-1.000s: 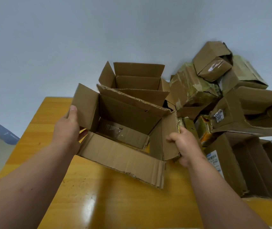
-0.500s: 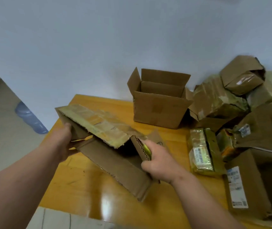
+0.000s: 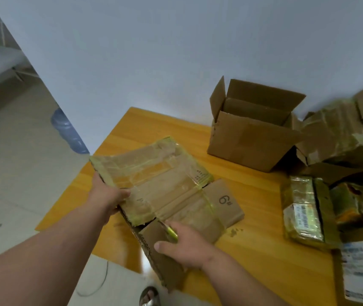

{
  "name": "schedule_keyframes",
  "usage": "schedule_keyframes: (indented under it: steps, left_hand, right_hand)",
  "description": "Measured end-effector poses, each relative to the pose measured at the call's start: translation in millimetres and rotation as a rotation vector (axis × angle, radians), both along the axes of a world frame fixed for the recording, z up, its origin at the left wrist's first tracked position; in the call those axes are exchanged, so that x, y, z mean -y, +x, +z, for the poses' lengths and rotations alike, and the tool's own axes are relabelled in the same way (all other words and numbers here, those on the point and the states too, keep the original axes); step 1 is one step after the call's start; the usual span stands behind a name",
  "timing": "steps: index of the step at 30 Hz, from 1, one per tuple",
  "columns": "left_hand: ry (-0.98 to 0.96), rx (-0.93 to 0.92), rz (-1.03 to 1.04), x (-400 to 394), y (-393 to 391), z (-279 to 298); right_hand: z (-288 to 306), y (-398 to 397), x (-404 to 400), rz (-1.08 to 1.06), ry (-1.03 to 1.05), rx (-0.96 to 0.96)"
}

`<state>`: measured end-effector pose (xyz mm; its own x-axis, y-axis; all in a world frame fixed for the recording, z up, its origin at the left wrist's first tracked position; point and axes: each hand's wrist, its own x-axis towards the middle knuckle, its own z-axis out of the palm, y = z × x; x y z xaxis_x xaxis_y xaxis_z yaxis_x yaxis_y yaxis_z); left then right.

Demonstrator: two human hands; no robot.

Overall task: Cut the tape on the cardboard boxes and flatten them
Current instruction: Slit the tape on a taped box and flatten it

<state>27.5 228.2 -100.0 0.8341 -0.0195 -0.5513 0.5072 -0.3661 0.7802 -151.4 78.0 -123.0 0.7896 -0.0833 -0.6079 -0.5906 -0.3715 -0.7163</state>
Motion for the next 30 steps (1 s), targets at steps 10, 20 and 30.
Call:
schedule_keyframes:
  steps: [10,20,30]
  left_hand:
    - [0.474,0.359,-0.389,7.9,51.8,-31.0]
    - [0.627,0.377,-0.669,56.0,98.3,-68.0]
    - [0.686,0.723,-1.051,47.8,-12.5,-101.3]
  right_hand:
    - [-34.6,-4.8,73.8,-0.635,-0.545,0.065]
    - [-77.0,-41.1,130.6,-0.676,-0.678,-0.412]
    - [-71.1,9.7,68.2,-0.422,-1.028,0.208]
